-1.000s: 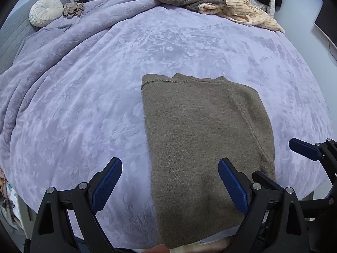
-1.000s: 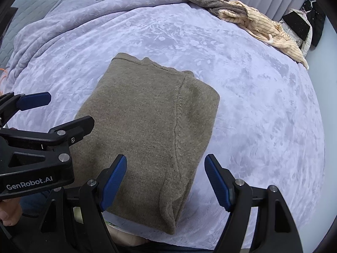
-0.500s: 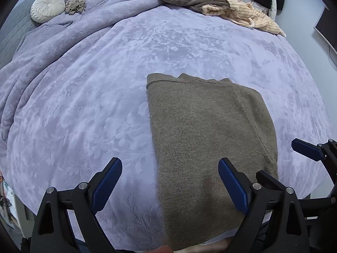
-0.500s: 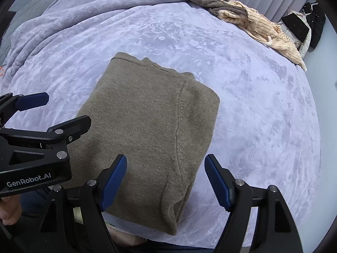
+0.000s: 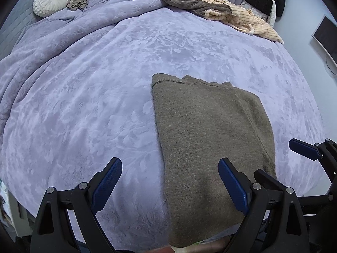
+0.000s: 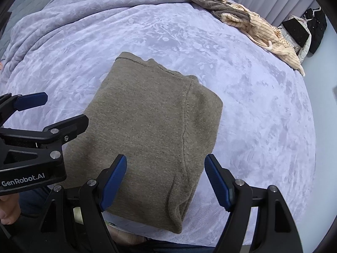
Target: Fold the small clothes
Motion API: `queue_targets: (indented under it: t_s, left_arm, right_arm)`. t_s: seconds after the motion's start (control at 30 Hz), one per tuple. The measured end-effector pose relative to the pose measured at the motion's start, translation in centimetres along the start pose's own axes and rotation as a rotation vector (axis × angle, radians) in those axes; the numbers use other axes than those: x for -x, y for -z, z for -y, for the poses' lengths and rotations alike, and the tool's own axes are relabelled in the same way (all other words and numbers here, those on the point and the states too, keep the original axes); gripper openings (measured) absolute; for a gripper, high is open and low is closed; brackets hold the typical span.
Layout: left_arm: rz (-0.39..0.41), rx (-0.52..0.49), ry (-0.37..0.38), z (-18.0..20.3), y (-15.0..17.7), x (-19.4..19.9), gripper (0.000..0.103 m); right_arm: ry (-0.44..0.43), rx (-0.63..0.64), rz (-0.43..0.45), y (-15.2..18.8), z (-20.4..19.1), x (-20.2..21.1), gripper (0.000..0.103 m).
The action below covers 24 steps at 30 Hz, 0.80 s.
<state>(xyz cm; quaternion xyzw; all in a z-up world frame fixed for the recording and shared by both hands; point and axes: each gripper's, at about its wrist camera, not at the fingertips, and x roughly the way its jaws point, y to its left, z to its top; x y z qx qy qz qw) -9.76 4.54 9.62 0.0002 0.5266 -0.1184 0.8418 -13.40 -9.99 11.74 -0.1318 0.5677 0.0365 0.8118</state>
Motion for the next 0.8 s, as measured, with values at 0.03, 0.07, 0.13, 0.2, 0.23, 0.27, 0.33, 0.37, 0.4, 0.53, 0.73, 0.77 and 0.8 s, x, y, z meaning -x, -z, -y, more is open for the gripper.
queue_targets:
  t_s: [0.03,0.07,0.13,0.2,0.23,0.27,0.33,0.37,0.4,0.53,0.73,0.77,0.8]
  left_arm:
    - [0.002,0.002,0.001,-0.09,0.03,0.07,0.093]
    - [0.004,0.003,0.001,-0.18,0.05,0.12,0.093]
    - [0.006,0.007,0.006,-0.33,0.08,0.23,0.093]
    - [0.01,0.007,0.003,-0.41,0.14,0.34,0.093]
    - [0.012,0.008,0.002,-0.45,0.17,0.41,0.093]
    - [0.013,0.009,0.001,-0.5,0.2,0.46,0.093]
    - [0.016,0.009,-0.003,-0.53,0.29,0.56,0.093]
    - [0.016,0.008,-0.004,-0.53,0.3,0.57,0.093]
    - [0.016,0.008,-0.004,-0.53,0.32,0.6,0.093]
    - [0.018,0.006,-0.005,-0.5,0.31,0.59,0.093]
    - [0.023,0.0,-0.016,-0.26,0.66,0.93,0.093]
    - [0.023,-0.002,-0.02,-0.24,0.7,0.97,0.093]
    - [0.024,-0.004,-0.024,0.01,0.74,1.01,0.093]
  right_arm:
    - [0.003,0.003,0.001,-0.03,-0.06,0.09,0.079]
    - [0.006,0.005,0.001,-0.09,-0.13,0.15,0.079]
    - [0.01,0.008,0.002,-0.15,-0.29,0.34,0.079]
    - [0.012,0.011,0.003,-0.24,-0.42,0.43,0.079]
    - [0.013,0.012,0.004,-0.2,-0.45,0.5,0.079]
    - [0.014,0.012,0.004,-0.23,-0.58,0.55,0.079]
    - [0.014,0.014,0.006,-0.25,-0.74,0.65,0.079]
    - [0.014,0.016,0.007,-0.24,-0.81,0.69,0.079]
    - [0.014,0.018,0.008,-0.21,-0.85,0.73,0.079]
    - [0.014,0.022,0.015,-0.14,-0.88,1.01,0.079]
    - [0.005,0.009,0.019,0.04,-0.5,1.01,0.079]
    - [0.002,0.008,0.02,0.1,-0.42,1.0,0.079]
    - [0.0,0.006,0.022,0.15,-0.34,0.99,0.079]
